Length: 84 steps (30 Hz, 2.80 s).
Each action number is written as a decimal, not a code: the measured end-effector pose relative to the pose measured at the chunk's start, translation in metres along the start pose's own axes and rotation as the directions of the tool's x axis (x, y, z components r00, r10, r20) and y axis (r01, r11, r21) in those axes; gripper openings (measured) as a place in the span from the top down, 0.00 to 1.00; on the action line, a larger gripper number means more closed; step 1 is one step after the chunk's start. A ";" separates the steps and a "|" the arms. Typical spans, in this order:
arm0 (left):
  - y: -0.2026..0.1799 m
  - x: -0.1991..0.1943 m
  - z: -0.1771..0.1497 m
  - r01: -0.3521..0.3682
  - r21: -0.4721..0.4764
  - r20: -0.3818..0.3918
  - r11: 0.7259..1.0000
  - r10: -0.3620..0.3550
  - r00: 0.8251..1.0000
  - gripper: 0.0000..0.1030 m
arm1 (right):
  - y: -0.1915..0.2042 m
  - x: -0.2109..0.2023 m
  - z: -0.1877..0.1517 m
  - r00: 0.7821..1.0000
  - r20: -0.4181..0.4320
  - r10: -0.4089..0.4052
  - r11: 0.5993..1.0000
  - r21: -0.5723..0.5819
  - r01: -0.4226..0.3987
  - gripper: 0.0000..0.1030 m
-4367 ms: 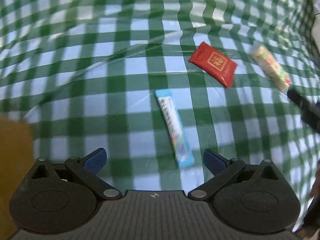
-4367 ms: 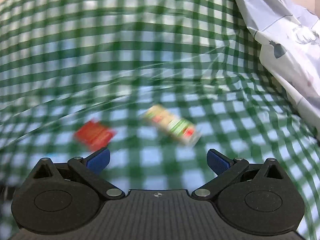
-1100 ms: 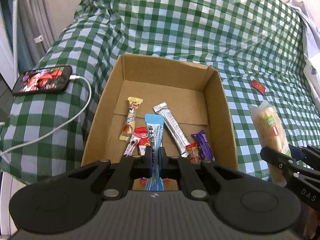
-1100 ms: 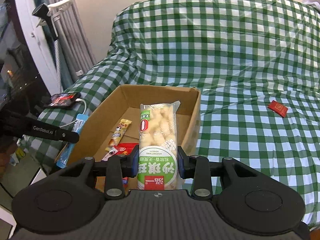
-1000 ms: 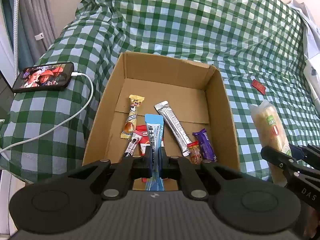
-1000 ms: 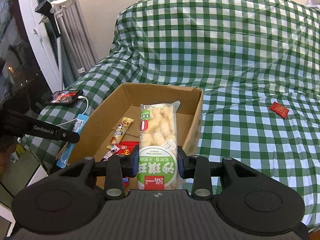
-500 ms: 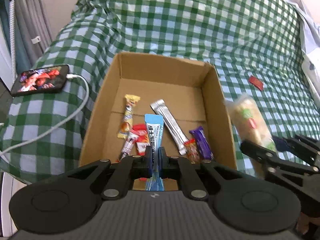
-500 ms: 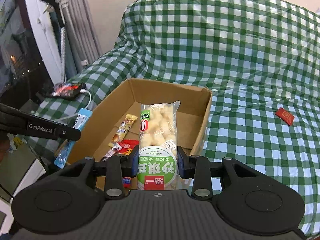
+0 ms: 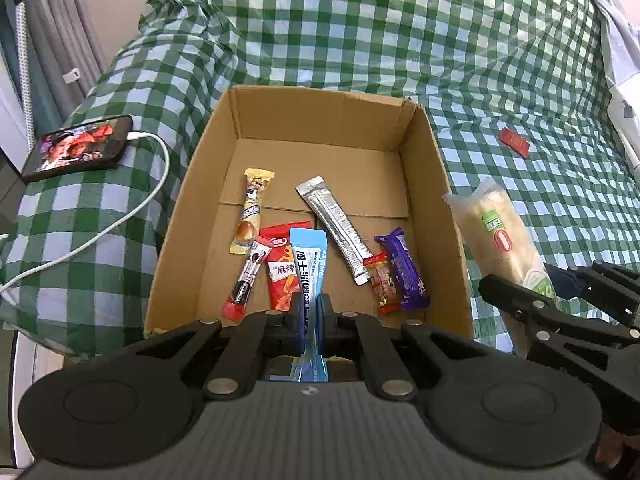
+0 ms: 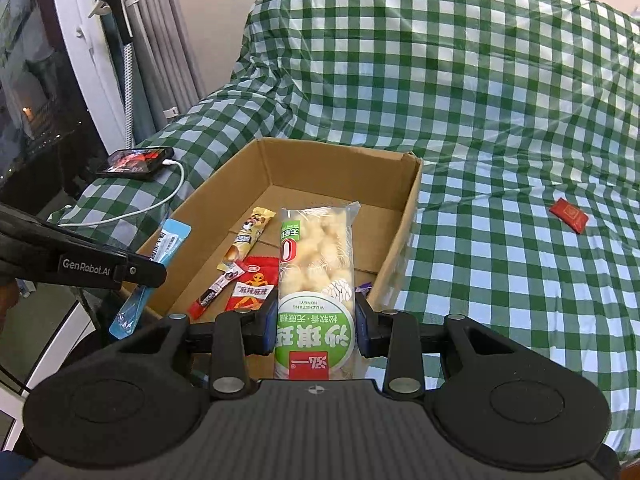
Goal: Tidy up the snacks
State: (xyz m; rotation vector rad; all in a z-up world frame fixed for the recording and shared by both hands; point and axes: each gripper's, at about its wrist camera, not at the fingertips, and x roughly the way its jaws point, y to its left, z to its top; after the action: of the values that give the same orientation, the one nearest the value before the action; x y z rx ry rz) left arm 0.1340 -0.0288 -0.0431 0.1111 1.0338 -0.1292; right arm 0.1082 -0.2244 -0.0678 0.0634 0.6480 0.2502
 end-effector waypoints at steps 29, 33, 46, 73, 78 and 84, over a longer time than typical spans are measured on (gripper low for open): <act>0.034 0.104 0.078 -0.073 -0.123 -0.032 0.990 0.070 0.997 0.00 | -0.025 0.120 0.062 0.996 -0.044 -0.077 0.989 0.126 0.082 0.20; 0.015 0.079 0.071 -0.030 -0.074 0.027 0.997 0.032 0.999 0.00 | -0.045 0.083 0.053 0.995 0.003 -0.099 0.982 0.164 0.097 0.04; -0.211 0.144 0.117 0.260 0.071 0.014 0.963 -0.262 0.965 0.00 | -0.264 0.022 0.002 0.790 0.009 -0.613 0.725 0.403 0.559 0.01; -0.297 0.357 0.123 0.047 0.101 0.362 0.994 -0.080 0.929 0.00 | -0.431 0.177 -0.044 0.745 -0.011 -0.667 0.675 0.416 0.610 0.00; -0.297 0.358 0.125 0.050 0.101 0.361 0.994 -0.083 0.929 0.00 | -0.428 0.176 -0.043 0.745 -0.011 -0.667 0.674 0.417 0.609 0.00; -0.297 0.356 0.126 0.050 0.101 0.361 0.994 -0.084 0.929 0.00 | -0.428 0.176 -0.044 0.745 -0.010 -0.666 0.674 0.419 0.608 0.00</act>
State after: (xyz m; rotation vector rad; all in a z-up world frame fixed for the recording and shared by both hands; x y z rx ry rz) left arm 0.3734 -0.3602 -0.2947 0.1284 0.6587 -0.2499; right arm 0.3070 -0.5957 -0.2645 0.2394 0.5301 -0.5824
